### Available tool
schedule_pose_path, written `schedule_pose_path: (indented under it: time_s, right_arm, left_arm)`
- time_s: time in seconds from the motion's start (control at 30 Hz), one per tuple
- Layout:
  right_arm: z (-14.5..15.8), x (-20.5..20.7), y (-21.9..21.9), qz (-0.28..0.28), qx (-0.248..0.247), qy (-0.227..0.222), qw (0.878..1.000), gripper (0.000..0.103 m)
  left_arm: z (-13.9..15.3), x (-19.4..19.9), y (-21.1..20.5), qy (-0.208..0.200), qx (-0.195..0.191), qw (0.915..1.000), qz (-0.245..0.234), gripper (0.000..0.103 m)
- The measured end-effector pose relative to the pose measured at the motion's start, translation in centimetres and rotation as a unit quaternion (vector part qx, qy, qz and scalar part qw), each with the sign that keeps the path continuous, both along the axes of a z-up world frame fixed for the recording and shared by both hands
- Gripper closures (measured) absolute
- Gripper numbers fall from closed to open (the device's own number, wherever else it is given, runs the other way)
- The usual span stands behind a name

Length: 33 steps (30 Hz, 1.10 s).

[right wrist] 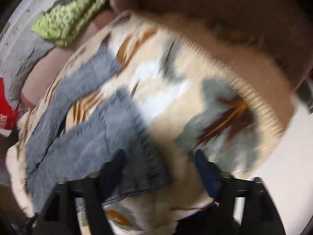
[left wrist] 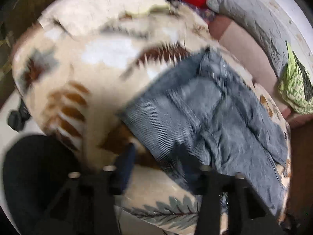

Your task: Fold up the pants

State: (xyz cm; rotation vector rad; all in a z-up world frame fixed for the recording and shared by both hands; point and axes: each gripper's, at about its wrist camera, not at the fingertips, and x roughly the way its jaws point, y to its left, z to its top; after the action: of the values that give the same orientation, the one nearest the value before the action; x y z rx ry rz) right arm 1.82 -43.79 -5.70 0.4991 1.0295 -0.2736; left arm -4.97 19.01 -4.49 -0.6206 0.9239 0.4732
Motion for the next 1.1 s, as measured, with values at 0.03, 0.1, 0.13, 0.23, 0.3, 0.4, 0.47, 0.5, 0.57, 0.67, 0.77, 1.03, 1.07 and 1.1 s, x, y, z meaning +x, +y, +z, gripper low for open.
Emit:
schedule_pose_path:
  time_s: [0.03,0.1,0.13,0.23,0.3,0.4,0.47,0.5,0.57,0.67,0.77,1.03,1.07,1.1]
  right_arm:
    - [1.2,-0.5,-0.5,-0.012,-0.017,-0.015,1.000,0.023]
    - [2.9,-0.8,-0.8,-0.017,-0.008,-0.042,0.999,0.023]
    - [3.6,-0.7,-0.9,-0.005,0.025,-0.066,0.997,0.023]
    - [3.5,1.0,0.4,0.059,0.122,-0.094,0.986,0.023]
    - [2.0,2.4,1.3,0.078,0.166,-0.087,0.979,0.023]
    - [-2.6,4.7,1.2,0.074,0.194,-0.020,0.978,0.023]
    - [-4.4,4.7,0.1,0.043,0.216,-0.012,0.975,0.025]
    - [-3.8,4.6,0.1,0.041,0.218,-0.011,0.975,0.025]
    - [-1.8,5.1,0.6,0.058,0.184,-0.016,0.981,0.025]
    - [0.4,6.3,0.8,0.075,0.161,-0.041,0.983,0.025]
    - [0.8,10.2,-0.1,0.056,0.156,-0.046,0.985,0.025]
    - [-1.1,20.0,-1.3,0.044,0.097,-0.017,0.994,0.026]
    - [-1.4,20.7,-1.0,0.050,0.089,-0.011,0.995,0.026]
    - [-1.9,21.0,-0.9,0.056,0.080,-0.004,0.995,0.026]
  left_arm:
    - [0.9,-0.2,0.0,-0.011,0.016,0.9998,0.002,0.049]
    - [3.0,-0.5,-0.3,-0.038,0.048,0.9981,0.005,0.048]
    - [3.8,-0.5,-0.6,-0.049,0.060,0.9970,0.005,0.048]
    - [5.5,0.5,-2.5,-0.085,0.085,0.9921,-0.037,0.042]
    - [5.3,1.6,-3.7,-0.089,0.083,0.9897,-0.075,0.041]
    - [2.1,4.6,-4.9,-0.051,0.066,0.9887,-0.124,0.037]
    - [-2.3,6.7,-4.8,0.043,0.055,0.9880,-0.138,0.038]
    - [-3.1,6.8,-4.8,0.038,0.068,0.9857,-0.150,0.036]
    - [-1.7,6.6,-5.2,0.025,0.092,0.9837,-0.152,0.036]
    - [0.9,7.6,-4.7,-0.019,0.070,0.9857,-0.152,0.036]
    - [2.9,10.1,-3.4,-0.037,0.092,0.9841,-0.148,0.036]
    - [-0.4,18.7,2.3,0.025,0.035,0.9929,-0.111,0.036]
    - [-1.2,19.5,3.0,0.031,0.018,0.9936,-0.107,0.036]
    - [-1.5,19.7,3.0,0.035,0.014,0.9935,-0.107,0.036]
